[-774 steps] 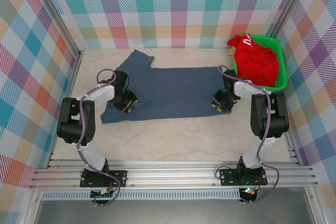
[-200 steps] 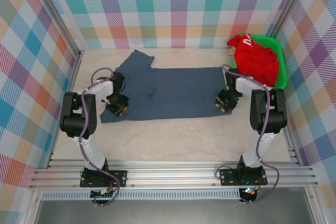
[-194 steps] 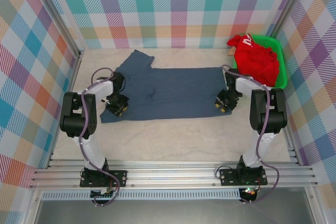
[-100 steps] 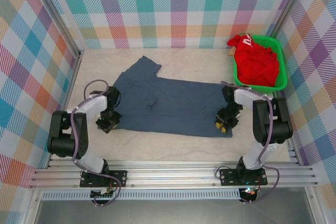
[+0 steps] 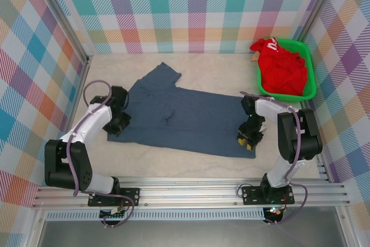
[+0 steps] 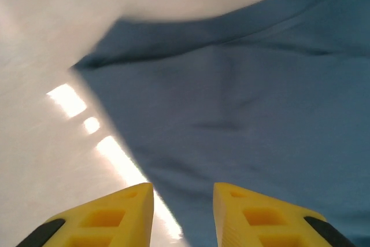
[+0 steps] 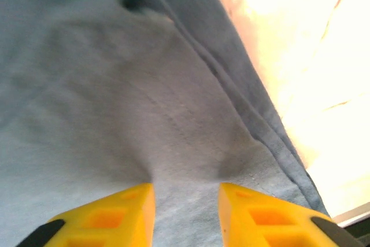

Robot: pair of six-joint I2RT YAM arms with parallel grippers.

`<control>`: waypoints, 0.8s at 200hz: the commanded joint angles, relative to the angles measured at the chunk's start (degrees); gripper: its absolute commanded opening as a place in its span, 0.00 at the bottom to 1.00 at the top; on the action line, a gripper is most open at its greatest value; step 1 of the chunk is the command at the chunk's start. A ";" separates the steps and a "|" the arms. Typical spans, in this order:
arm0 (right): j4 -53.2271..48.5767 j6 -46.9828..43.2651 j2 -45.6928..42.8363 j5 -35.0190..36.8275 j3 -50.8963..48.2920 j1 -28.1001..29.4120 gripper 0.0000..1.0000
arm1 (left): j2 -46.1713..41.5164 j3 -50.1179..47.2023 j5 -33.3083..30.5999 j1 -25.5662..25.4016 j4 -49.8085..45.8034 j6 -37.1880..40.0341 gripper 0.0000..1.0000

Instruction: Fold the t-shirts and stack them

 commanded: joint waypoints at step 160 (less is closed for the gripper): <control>-2.99 -7.52 7.53 -1.23 3.76 5.02 0.36 | 9.02 -12.88 -5.95 2.91 -3.08 -10.00 0.31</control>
